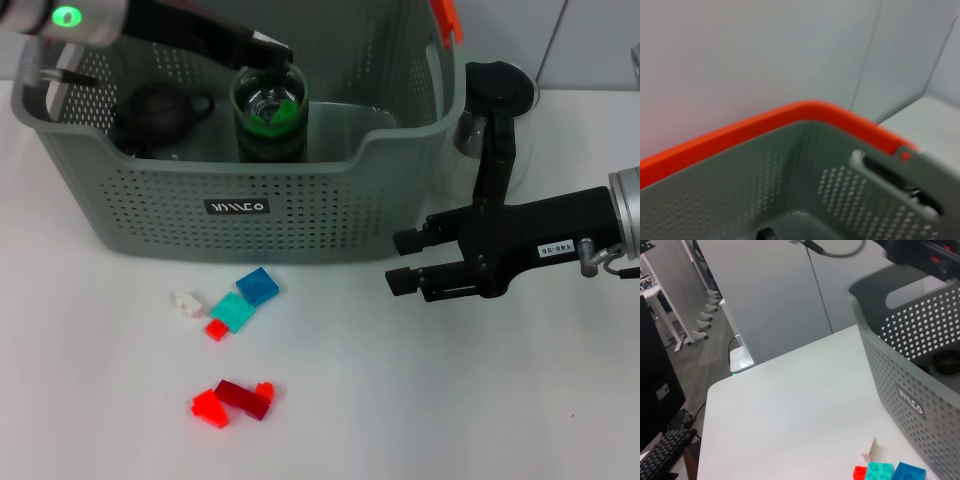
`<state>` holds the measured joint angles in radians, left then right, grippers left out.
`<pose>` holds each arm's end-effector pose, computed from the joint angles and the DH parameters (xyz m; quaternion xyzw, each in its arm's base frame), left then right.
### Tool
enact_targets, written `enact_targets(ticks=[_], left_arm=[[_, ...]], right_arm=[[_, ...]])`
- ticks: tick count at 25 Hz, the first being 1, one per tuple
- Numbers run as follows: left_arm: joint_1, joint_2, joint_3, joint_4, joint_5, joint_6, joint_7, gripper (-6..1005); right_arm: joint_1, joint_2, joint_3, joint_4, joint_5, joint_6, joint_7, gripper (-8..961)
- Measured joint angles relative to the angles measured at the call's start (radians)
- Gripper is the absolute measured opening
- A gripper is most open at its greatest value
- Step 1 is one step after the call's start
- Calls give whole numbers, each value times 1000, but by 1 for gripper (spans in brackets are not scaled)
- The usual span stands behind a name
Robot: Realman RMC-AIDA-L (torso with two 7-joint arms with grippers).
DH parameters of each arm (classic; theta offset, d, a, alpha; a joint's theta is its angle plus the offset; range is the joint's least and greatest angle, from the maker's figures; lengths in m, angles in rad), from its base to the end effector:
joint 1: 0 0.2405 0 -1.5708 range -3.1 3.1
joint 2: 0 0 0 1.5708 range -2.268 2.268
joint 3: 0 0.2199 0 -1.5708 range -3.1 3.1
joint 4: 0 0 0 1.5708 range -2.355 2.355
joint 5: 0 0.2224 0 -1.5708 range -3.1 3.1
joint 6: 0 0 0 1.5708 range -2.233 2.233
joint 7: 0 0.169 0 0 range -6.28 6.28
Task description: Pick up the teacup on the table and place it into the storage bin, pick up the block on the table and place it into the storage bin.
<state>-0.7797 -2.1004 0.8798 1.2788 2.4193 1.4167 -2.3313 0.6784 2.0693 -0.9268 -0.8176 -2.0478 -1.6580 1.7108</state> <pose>-0.1093 0.4257 0.0702 -0.9139 -0.3014 -0.0802 0.2599 0.1577 0.3438 -0.0125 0.9694 -0.1892 -0.1563 0.0046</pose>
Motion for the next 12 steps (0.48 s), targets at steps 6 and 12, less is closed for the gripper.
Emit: enact_targets(ticks=[6,12], left_arm=[[-58,-17,127,-131,146,-189,-52,444],[-87,-33,192,-194,236,-299,-76,450]], right_arm=[[5,1,-2,0,0,-1,3,609],[6,2,1,0,0,-2,3,609]])
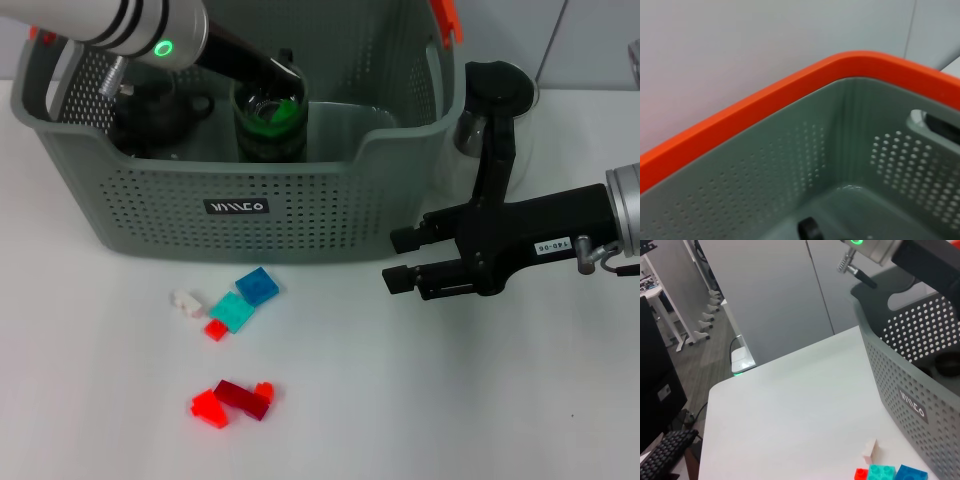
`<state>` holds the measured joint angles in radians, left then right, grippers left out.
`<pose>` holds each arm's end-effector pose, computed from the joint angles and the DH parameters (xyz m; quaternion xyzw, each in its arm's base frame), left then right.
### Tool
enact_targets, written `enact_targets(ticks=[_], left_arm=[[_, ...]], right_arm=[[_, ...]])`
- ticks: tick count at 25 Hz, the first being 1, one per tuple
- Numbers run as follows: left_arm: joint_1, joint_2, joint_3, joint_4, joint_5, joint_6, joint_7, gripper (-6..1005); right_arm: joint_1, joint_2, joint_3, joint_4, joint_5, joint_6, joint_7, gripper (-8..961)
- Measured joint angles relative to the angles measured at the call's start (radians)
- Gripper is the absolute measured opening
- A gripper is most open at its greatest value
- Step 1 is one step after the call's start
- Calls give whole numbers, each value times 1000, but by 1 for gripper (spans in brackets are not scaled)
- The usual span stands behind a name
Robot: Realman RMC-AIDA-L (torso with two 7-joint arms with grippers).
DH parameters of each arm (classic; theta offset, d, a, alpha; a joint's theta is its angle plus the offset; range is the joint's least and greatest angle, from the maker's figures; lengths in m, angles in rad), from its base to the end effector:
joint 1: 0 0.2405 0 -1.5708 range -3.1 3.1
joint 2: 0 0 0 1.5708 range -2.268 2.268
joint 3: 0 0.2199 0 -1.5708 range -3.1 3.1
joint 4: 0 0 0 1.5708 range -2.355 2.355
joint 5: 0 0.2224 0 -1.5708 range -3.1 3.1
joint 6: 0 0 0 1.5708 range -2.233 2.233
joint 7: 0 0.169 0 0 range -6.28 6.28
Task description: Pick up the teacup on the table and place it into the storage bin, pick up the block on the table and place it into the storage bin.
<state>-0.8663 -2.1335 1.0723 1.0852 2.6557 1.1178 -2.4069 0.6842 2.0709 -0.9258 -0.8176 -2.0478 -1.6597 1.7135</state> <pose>-0.1134 0.4563 0.0139 -0.9065 -0.2701 0.0186 0.3238 0.1554 0.3443 -0.0129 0.9695 -0.1878 -0.1571 0.0064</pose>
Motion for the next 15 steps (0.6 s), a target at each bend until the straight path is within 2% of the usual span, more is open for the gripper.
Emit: enact_targets(ticks=[5,11,15], left_arm=[[-8,-20,2,-21,88,-75,-41,455],[1,-27,3,-2,94,-72,-44,461],[27,-32,7,50,81,-52,-41,465]], right_arm=[[-1,0,0,0,0,0,0,610],[-5,-1,1,0,2,0,-3,610],[-5,-1,1,0,2,2,-3,610]])
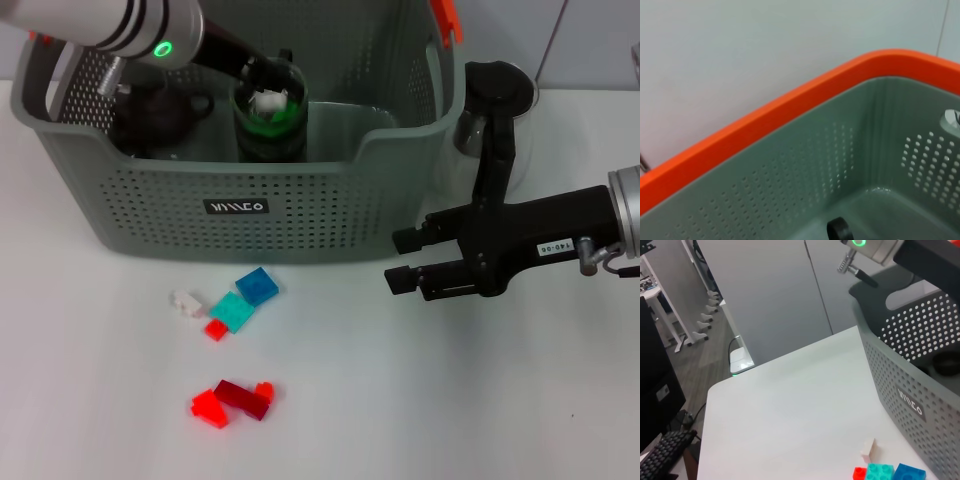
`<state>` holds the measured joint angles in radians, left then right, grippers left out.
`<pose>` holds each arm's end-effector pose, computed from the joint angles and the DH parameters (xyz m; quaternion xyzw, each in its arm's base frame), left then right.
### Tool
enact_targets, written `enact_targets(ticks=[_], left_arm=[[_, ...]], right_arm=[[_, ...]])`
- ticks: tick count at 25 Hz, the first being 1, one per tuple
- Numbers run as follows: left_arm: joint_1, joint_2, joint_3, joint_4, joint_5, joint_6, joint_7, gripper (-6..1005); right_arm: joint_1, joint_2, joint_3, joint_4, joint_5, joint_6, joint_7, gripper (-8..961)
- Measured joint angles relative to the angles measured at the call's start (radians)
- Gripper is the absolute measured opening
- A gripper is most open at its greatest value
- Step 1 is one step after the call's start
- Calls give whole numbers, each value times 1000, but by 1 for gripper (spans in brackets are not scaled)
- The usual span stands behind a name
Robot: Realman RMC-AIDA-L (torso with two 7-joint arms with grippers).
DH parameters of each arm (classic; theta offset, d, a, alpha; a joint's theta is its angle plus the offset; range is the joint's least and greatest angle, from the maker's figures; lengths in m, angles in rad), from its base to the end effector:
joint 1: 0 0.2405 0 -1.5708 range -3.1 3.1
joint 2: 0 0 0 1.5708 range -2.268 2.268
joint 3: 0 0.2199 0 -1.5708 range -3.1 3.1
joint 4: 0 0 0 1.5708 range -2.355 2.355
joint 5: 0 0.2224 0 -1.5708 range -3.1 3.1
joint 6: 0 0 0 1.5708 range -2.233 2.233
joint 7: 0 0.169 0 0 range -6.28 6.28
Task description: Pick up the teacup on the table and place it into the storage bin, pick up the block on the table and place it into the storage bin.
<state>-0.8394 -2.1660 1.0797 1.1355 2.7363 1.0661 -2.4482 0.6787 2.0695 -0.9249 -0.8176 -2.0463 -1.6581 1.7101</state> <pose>-0.1162 0.4591 0.0189 -0.8920 -0.2694 0.0214 0.3623 0.1574 0.3440 -0.0123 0.9692 -0.1890 -0.1577 0.0040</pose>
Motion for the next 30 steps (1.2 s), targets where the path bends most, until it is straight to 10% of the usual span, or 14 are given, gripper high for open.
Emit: enact_targets(ticks=[9,18,24,30], left_arm=[[126,2,-39,225,-209,86,5,541],[354,36,-330,475,-705,543,25,549],[426,89,-446,413,-742,834,118,541],[500,69,-317,389,-561,869,269,539]], right_arm=[[4,0,0,0,-1,2,2,609],[4,0,0,-1,-1,0,3,609],[6,-1,0,-3,-1,0,4,610],[14,-2,-6,-1,-3,0,6,610]])
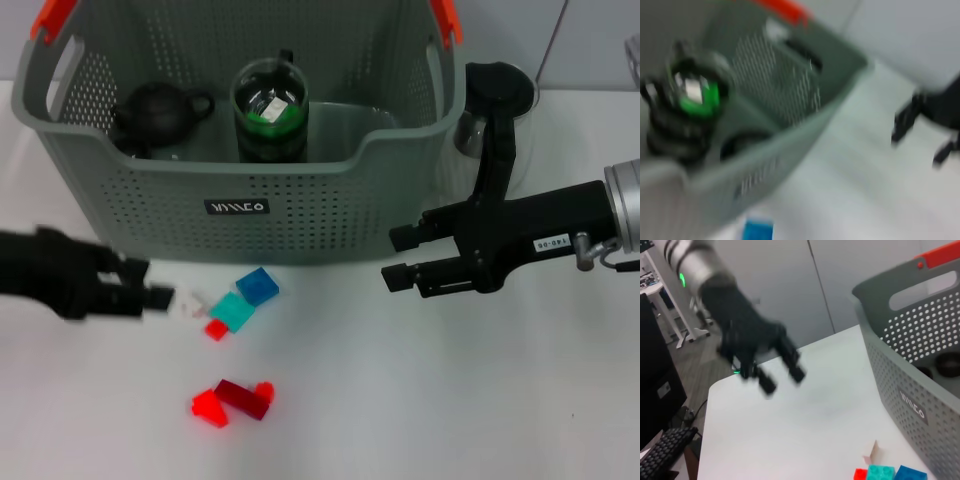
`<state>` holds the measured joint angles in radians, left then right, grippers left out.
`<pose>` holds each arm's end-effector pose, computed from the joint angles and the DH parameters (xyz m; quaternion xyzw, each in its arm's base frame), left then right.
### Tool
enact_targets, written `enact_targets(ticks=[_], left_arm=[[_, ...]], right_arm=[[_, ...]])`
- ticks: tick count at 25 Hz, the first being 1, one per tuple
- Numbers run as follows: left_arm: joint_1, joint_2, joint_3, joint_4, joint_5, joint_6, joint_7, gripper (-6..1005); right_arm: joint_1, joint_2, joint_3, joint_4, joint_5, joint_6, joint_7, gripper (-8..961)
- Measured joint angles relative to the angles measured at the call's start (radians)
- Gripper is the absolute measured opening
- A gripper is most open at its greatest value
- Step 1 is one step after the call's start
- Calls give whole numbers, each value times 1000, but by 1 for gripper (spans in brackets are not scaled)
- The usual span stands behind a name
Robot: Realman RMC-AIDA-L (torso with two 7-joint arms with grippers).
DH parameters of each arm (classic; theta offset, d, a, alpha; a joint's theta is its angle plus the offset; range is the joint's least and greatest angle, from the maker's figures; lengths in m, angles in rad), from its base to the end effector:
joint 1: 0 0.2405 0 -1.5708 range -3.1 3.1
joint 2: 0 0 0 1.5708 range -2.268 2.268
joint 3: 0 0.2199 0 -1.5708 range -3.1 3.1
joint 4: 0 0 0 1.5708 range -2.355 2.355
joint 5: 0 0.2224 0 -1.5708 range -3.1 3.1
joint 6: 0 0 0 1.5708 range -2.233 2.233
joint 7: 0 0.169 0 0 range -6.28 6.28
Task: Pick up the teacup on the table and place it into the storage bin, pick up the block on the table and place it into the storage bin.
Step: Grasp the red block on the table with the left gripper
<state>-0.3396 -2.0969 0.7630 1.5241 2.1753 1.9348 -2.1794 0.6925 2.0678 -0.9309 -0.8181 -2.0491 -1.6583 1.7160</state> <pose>-0.2025 0.2868 0.1023 -0.9222 -0.3566 -0.0812 0.1254 0.1532 0.3458 -0.0126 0.9708 -0.1839 -0.1537 0.0068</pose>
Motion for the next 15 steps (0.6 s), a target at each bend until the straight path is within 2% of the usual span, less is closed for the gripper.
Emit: enact_targets(ticks=[5,11,15], left_arm=[[-21,-33,155,19,191,-2,-17,540],[-77,-67,318,63,406,-5,-69,540],[-104,-72,452,64,496,-42,-105,539]], right_arm=[[0,0,0,0,0,0,1,609],[-3,-2,0,1,0,4,-2,609],[-5,-3,0,1,0,6,-4,610]])
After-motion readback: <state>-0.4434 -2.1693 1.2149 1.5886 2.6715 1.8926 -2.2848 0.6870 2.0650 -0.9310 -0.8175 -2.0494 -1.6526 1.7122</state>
